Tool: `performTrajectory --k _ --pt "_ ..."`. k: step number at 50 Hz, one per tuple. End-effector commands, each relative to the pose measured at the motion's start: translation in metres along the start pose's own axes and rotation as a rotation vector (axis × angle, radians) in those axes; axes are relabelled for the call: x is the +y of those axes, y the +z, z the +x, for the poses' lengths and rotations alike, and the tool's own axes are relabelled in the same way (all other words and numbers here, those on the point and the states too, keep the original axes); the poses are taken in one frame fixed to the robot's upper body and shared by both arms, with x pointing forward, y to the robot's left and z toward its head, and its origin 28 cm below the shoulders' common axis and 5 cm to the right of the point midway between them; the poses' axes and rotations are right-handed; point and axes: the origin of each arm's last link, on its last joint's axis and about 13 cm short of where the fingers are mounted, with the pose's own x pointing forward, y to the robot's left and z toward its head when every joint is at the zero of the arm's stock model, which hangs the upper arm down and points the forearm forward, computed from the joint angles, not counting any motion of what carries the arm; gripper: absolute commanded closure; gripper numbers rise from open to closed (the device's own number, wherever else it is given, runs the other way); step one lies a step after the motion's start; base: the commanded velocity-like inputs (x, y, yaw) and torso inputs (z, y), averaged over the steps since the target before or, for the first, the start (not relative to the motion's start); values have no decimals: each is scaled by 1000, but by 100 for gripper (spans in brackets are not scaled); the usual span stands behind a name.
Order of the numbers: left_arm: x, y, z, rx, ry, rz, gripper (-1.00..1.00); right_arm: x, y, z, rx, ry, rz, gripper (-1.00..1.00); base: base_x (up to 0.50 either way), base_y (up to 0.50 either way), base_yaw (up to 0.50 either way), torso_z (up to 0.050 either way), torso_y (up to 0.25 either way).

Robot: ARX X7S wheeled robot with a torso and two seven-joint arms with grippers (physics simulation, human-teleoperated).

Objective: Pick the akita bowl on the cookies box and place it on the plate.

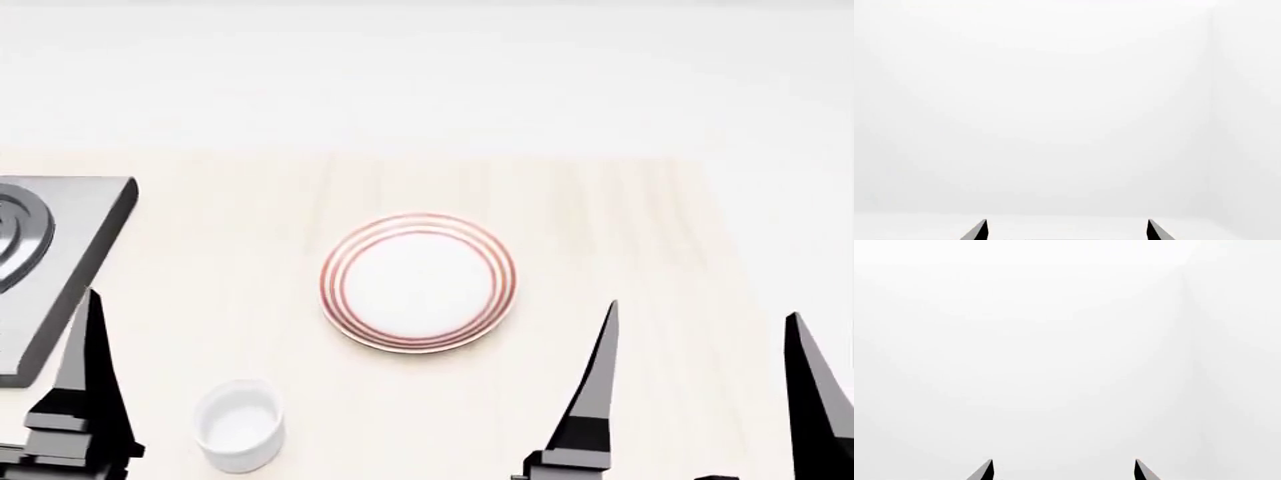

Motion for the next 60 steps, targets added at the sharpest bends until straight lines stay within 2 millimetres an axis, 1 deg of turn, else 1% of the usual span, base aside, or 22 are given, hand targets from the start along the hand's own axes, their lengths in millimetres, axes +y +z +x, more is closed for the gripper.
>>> performTrajectory --k 1,25,29,33,35,36,38,53,60 --pt "3 -1 0 7 -6 -47 -100 0 -1 -1 -7 4 -4 -100 0 0 0 50 0" --pt "3 1 1 3 -26 -65 -100 0 0 -1 -14 16 -4 -100 0 0 0 50 0" --pt "4 0 3 21 10 -104 -100 0 1 -1 -15 14 -5 -100 0 0 0 50 0" --pt "7 2 4 25 -4 -139 -100 -2 2 -1 -18 9 -7 -100 0 0 0 0 0" --pt "7 1 4 18 -6 -126 -100 -2 2 -1 -19 8 -9 -100 0 0 0 0 0" --pt "8 2 5 -12 26 -101 -100 -2 2 -1 -19 8 -10 -100 0 0 0 0 0" --pt "9 3 5 -6 20 -118 -100 -2 2 0 -20 7 -12 -100 0 0 0 0 -51" --pt "9 6 7 -19 27 -106 -100 -6 4 1 -30 -7 -20 -100 0 0 0 1 -250" --pt "9 4 6 -12 25 -104 -100 -6 4 1 -33 -7 -24 -100 0 0 0 1 -250"
